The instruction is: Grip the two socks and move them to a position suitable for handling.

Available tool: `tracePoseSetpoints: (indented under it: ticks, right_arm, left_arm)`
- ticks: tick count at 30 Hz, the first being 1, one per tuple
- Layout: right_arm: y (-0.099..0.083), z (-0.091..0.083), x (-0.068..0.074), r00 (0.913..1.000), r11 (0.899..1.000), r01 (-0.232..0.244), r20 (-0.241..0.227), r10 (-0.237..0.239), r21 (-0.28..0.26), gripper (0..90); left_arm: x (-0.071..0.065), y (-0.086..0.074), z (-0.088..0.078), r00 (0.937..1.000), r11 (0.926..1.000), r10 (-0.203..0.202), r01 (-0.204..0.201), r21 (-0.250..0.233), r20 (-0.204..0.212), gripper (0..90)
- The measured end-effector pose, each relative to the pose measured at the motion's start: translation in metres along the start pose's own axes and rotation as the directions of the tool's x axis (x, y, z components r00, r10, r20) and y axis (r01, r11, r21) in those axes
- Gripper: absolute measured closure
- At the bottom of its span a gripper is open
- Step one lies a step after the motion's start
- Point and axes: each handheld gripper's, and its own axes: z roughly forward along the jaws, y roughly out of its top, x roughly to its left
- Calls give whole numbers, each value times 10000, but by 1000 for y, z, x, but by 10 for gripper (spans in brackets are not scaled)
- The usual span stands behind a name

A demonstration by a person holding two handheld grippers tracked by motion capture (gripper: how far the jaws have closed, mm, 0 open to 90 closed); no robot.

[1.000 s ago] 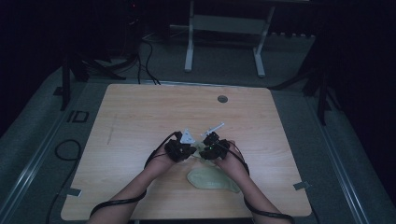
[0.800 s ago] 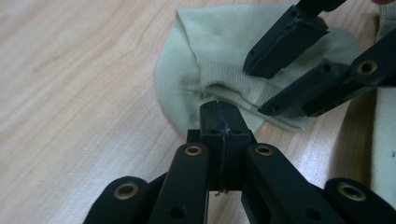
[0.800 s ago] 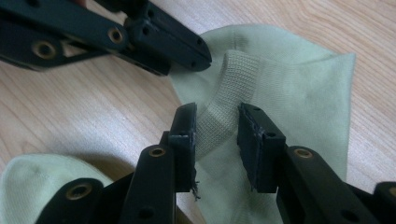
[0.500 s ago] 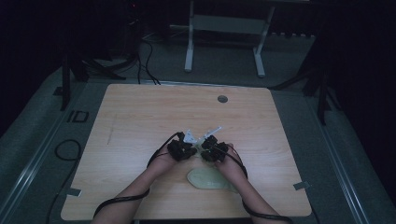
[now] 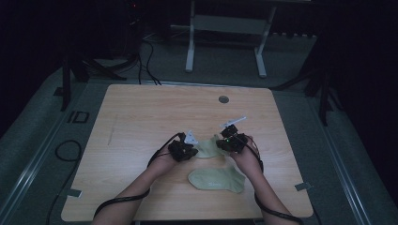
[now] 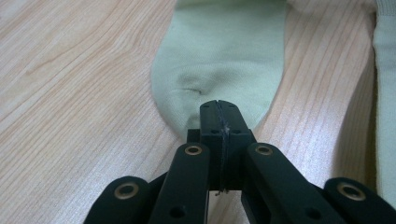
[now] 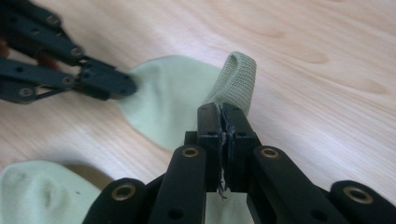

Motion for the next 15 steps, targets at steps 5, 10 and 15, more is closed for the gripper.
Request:
tracePoseSetpoints:
  ticks: [5,10,15]
  right_arm:
    - [-7,-7,-21,9987,9989,-475,197,474,23,871]
    - [-17,-7,-41,9946,9953,-958,412,952,141,856]
    - [-21,-10,-51,9910,9933,-1155,688,1147,80,765]
  left_arm:
    - [0,2,0,9999,9997,166,-166,163,32,894]
    - [0,2,0,9998,9997,203,-204,156,44,894]
    - [1,3,0,9997,9994,259,-260,216,53,894]
